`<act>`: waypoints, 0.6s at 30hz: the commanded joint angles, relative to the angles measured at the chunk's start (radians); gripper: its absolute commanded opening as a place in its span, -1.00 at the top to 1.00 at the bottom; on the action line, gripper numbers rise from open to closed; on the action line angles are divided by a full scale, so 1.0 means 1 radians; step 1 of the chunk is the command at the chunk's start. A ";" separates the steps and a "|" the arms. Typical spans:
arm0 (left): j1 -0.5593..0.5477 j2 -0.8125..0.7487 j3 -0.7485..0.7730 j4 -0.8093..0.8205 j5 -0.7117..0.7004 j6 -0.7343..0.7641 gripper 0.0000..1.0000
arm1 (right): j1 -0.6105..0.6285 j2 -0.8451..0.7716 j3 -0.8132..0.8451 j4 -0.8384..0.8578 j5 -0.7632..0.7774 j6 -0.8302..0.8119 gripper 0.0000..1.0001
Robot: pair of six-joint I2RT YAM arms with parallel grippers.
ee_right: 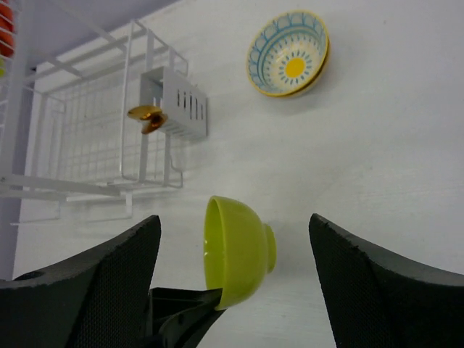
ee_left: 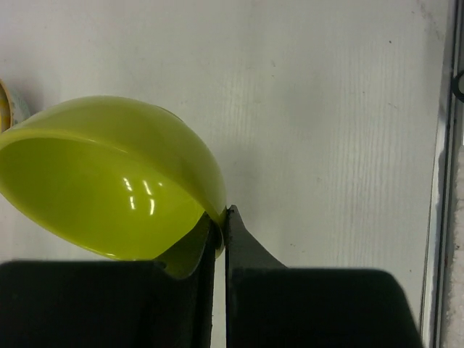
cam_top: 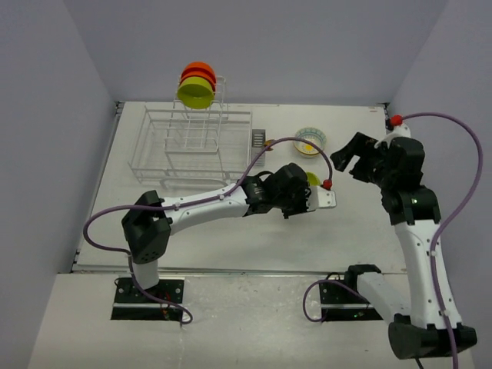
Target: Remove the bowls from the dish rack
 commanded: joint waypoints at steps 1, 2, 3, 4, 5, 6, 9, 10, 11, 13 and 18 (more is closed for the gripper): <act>-0.011 -0.053 0.039 -0.029 0.118 0.178 1.00 | 0.005 0.103 -0.018 -0.082 -0.099 -0.073 -0.64; -0.011 -0.055 0.039 -0.043 0.128 0.189 1.00 | 0.014 0.126 -0.021 -0.093 -0.128 -0.082 -0.57; -0.011 -0.059 0.039 -0.058 0.136 0.197 1.00 | 0.056 0.152 -0.021 -0.122 -0.128 -0.093 -0.49; -0.011 -0.060 0.038 -0.063 0.136 0.203 1.00 | 0.085 0.180 -0.016 -0.139 -0.113 -0.114 -0.50; -0.011 -0.058 0.039 -0.072 0.134 0.215 1.00 | 0.122 0.229 -0.012 -0.154 -0.087 -0.120 -0.51; -0.011 -0.053 0.042 -0.093 0.131 0.221 1.00 | 0.181 0.249 -0.006 -0.175 -0.032 -0.123 -0.50; -0.011 -0.041 0.073 -0.132 0.107 0.226 1.00 | 0.228 0.297 -0.013 -0.186 0.016 -0.122 -0.29; -0.011 -0.038 0.079 -0.135 0.094 0.228 1.00 | 0.231 0.301 -0.022 -0.185 0.028 -0.117 -0.19; -0.011 -0.040 0.081 -0.138 0.091 0.231 1.00 | 0.235 0.304 -0.029 -0.182 0.033 -0.117 -0.13; -0.011 -0.044 0.082 -0.141 0.088 0.235 1.00 | 0.243 0.318 -0.039 -0.179 0.041 -0.120 -0.04; -0.009 -0.041 0.104 -0.156 0.100 0.243 1.00 | 0.269 0.369 -0.041 -0.182 0.049 -0.125 0.43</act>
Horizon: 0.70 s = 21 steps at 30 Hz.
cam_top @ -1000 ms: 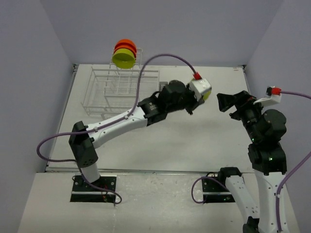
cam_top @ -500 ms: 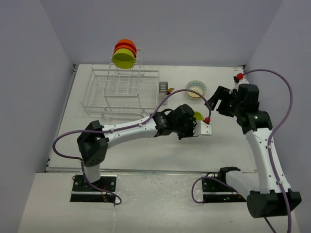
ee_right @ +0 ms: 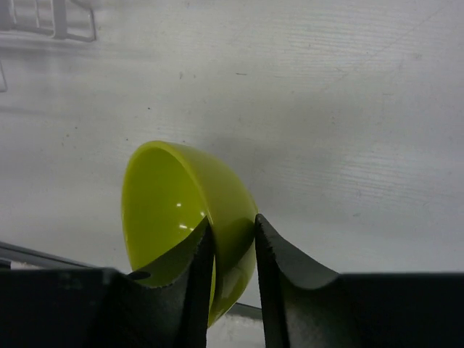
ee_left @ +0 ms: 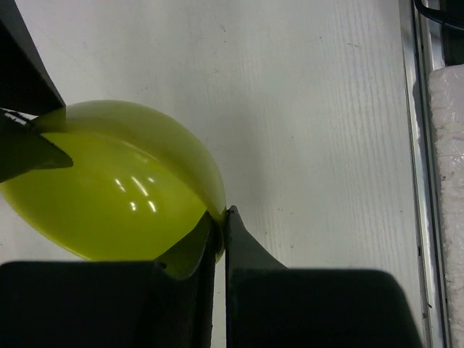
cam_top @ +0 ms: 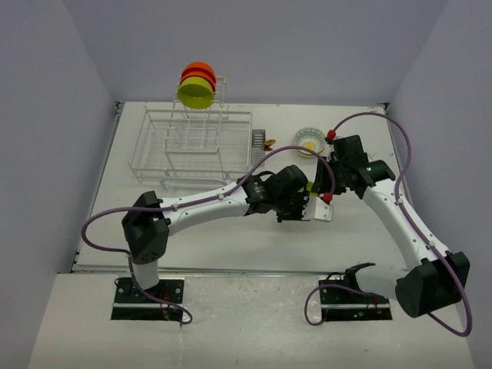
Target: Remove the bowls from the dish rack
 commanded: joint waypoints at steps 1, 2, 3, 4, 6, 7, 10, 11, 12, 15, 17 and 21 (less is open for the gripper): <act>0.001 -0.037 0.068 0.013 0.002 0.044 1.00 | 0.020 0.022 -0.001 -0.007 0.004 -0.006 0.46; 0.001 -0.031 0.072 0.005 -0.008 0.042 1.00 | 0.024 0.020 0.001 -0.006 0.005 -0.006 0.64; 0.001 -0.020 0.083 0.001 -0.018 0.038 1.00 | 0.024 0.015 -0.001 -0.003 0.010 -0.003 0.77; 0.001 -0.017 0.088 0.000 -0.030 0.033 1.00 | 0.024 0.014 -0.001 0.000 0.010 -0.001 0.90; 0.002 -0.011 0.097 0.002 -0.068 0.021 1.00 | 0.024 0.008 -0.001 0.013 0.014 0.002 1.00; 0.002 -0.013 0.095 0.011 -0.090 0.000 1.00 | 0.024 0.006 -0.002 0.019 0.016 0.005 1.00; 0.004 -0.057 0.056 0.123 -0.154 -0.028 0.97 | 0.024 -0.011 -0.022 0.069 0.010 0.025 1.00; 0.004 -0.083 0.025 0.149 -0.200 -0.040 0.69 | 0.024 -0.017 -0.028 0.106 0.023 0.035 1.00; 0.005 -0.095 0.016 0.168 -0.223 -0.051 0.36 | 0.023 -0.020 -0.036 0.129 0.039 0.063 1.00; 0.007 -0.123 0.009 0.168 -0.306 -0.140 -1.00 | -0.011 -0.018 -0.067 0.252 0.099 0.133 1.00; 0.007 -0.163 -0.016 0.168 -0.390 -0.191 -1.00 | -0.054 0.014 -0.099 0.366 0.158 0.176 1.00; 0.007 -0.278 -0.096 0.215 -0.664 -0.348 -1.00 | -0.100 0.110 -0.142 0.529 0.238 0.311 1.00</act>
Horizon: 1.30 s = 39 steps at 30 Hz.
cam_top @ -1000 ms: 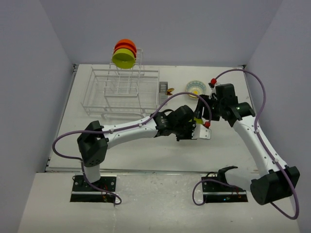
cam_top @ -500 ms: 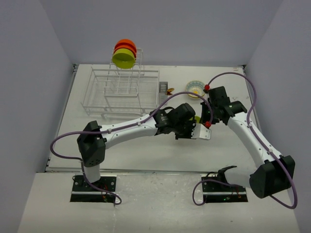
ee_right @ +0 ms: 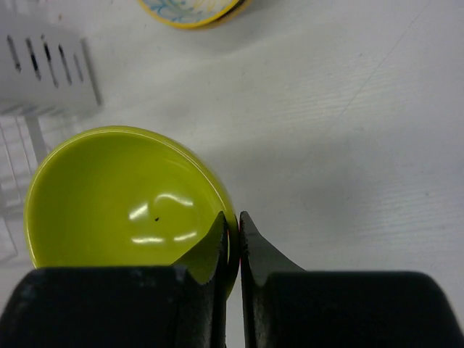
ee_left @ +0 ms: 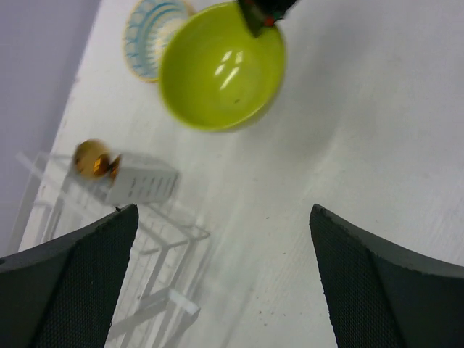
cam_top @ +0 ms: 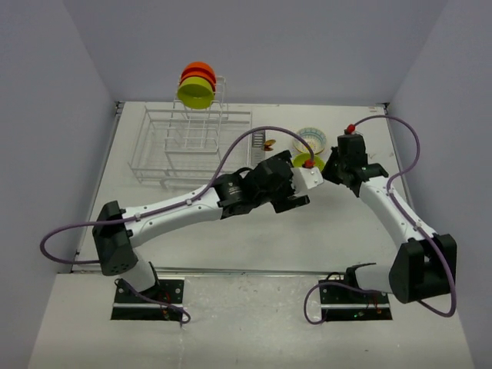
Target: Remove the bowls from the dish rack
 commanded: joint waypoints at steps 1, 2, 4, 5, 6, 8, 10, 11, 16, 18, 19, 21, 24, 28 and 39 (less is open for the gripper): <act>0.010 -0.157 -0.049 0.101 -0.445 -0.196 -1.00 | -0.034 0.111 -0.021 0.261 0.103 0.167 1.00; 0.021 -0.174 -0.041 0.098 -0.518 -0.234 -1.00 | -0.037 0.140 -0.018 0.278 0.112 0.167 1.00; 0.056 -0.216 0.026 0.037 -0.599 -0.365 -1.00 | -0.040 0.199 -0.003 0.312 0.158 0.204 1.00; 0.102 -0.227 0.051 0.011 -0.599 -0.429 -1.00 | -0.042 0.266 0.005 0.329 0.161 0.225 1.00; 0.126 -0.239 0.077 -0.015 -0.600 -0.525 -1.00 | -0.043 0.297 0.017 0.329 0.163 0.233 1.00; 0.177 -0.279 0.120 -0.052 -0.599 -0.590 -1.00 | -0.045 0.351 0.041 0.324 0.160 0.245 1.00; 0.188 -0.314 0.117 -0.029 -0.637 -0.658 -1.00 | -0.045 0.392 0.040 0.318 0.166 0.265 1.00; 0.191 -0.351 0.102 -0.020 -0.696 -0.693 -1.00 | -0.045 0.394 0.016 0.338 0.163 0.277 1.00; 0.286 -0.394 0.081 0.114 -0.674 -0.713 -1.00 | -0.045 0.349 -0.069 0.361 0.149 0.304 0.05; 0.361 -0.357 0.132 0.082 -0.589 -0.805 -1.00 | -0.045 0.320 -0.080 0.352 0.147 0.305 -0.28; 0.402 -0.313 0.181 0.045 -0.467 -0.840 -1.00 | -0.045 0.276 -0.092 0.346 0.146 0.305 -0.34; 0.531 -0.268 0.221 0.015 -0.355 -0.963 -1.00 | -0.045 0.212 -0.106 0.327 0.149 0.298 -0.36; 0.643 -0.209 0.256 0.024 -0.200 -1.096 -1.00 | -0.045 0.041 -0.127 0.284 0.184 0.278 -0.43; 0.740 -0.143 0.250 0.104 -0.097 -1.248 -1.00 | -0.046 -0.205 -0.175 0.238 0.196 0.250 -0.77; 0.782 -0.063 0.157 0.187 -0.200 -1.543 -0.65 | -0.048 -0.646 -0.276 0.221 -0.004 0.195 -0.77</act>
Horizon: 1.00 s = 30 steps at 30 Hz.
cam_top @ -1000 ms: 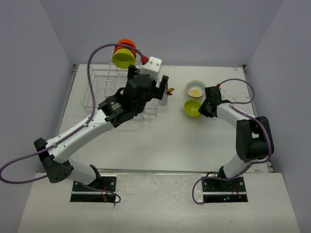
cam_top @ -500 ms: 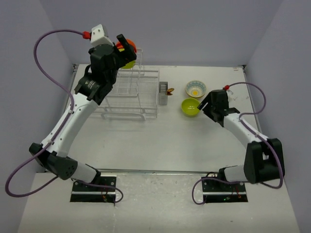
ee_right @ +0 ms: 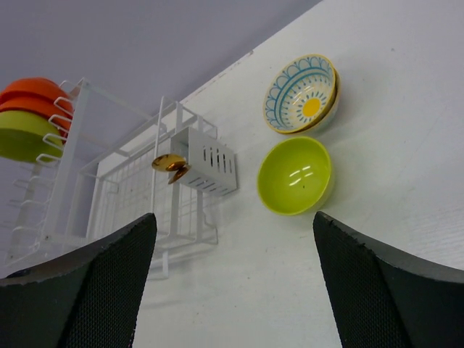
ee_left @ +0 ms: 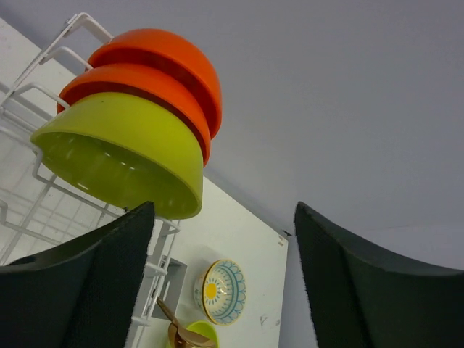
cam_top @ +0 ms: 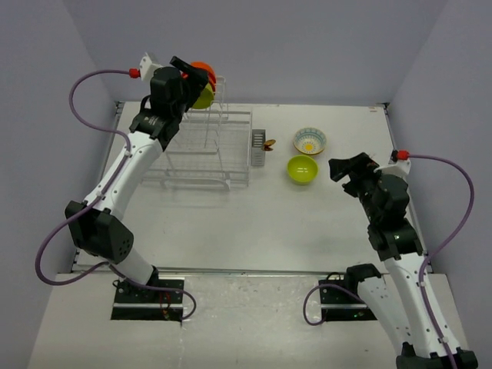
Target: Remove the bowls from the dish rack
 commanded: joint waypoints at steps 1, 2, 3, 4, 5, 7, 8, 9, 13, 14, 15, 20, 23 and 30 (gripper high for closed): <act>0.011 0.009 -0.037 0.069 -0.052 -0.149 -0.47 | -0.002 -0.040 -0.017 -0.034 -0.071 -0.023 -0.76; 0.012 0.010 -0.045 0.086 -0.062 -0.158 -0.44 | -0.002 -0.047 -0.014 -0.040 -0.077 -0.025 -0.76; 0.017 0.015 -0.068 0.103 -0.073 -0.163 -0.43 | -0.002 -0.061 -0.006 -0.046 -0.085 -0.028 -0.76; 0.021 0.019 -0.076 0.118 -0.073 -0.172 -0.43 | -0.002 -0.069 -0.001 -0.060 -0.094 -0.036 -0.76; 0.024 0.030 -0.080 0.145 -0.073 -0.172 -0.41 | -0.002 -0.073 0.006 -0.066 -0.097 -0.039 -0.75; 0.031 0.044 -0.088 0.169 -0.082 -0.164 -0.26 | -0.002 -0.089 0.008 -0.077 -0.099 -0.047 -0.74; 0.032 0.050 -0.088 0.170 -0.082 -0.169 -0.25 | -0.002 -0.093 0.008 -0.079 -0.099 -0.047 -0.74; 0.037 0.064 -0.093 0.175 -0.075 -0.175 -0.23 | -0.002 -0.101 0.008 -0.080 -0.099 -0.047 -0.73; 0.038 0.078 -0.120 0.210 -0.067 -0.193 0.15 | -0.002 -0.116 0.008 -0.085 -0.128 -0.047 -0.72; 0.038 0.076 -0.126 0.231 -0.061 -0.193 0.29 | -0.002 -0.119 0.009 -0.086 -0.128 -0.048 -0.72; 0.038 0.076 -0.131 0.235 -0.056 -0.198 0.40 | -0.002 -0.123 0.008 -0.089 -0.128 -0.050 -0.72; 0.038 0.038 -0.183 0.268 -0.052 -0.238 0.87 | -0.002 -0.136 0.014 -0.097 -0.126 -0.051 -0.71; 0.037 0.026 -0.197 0.313 -0.044 -0.242 1.00 | -0.002 -0.141 0.019 -0.099 -0.132 -0.053 -0.72; 0.026 -0.004 -0.198 0.380 0.000 -0.203 1.00 | -0.002 -0.147 0.032 -0.108 -0.131 -0.054 -0.71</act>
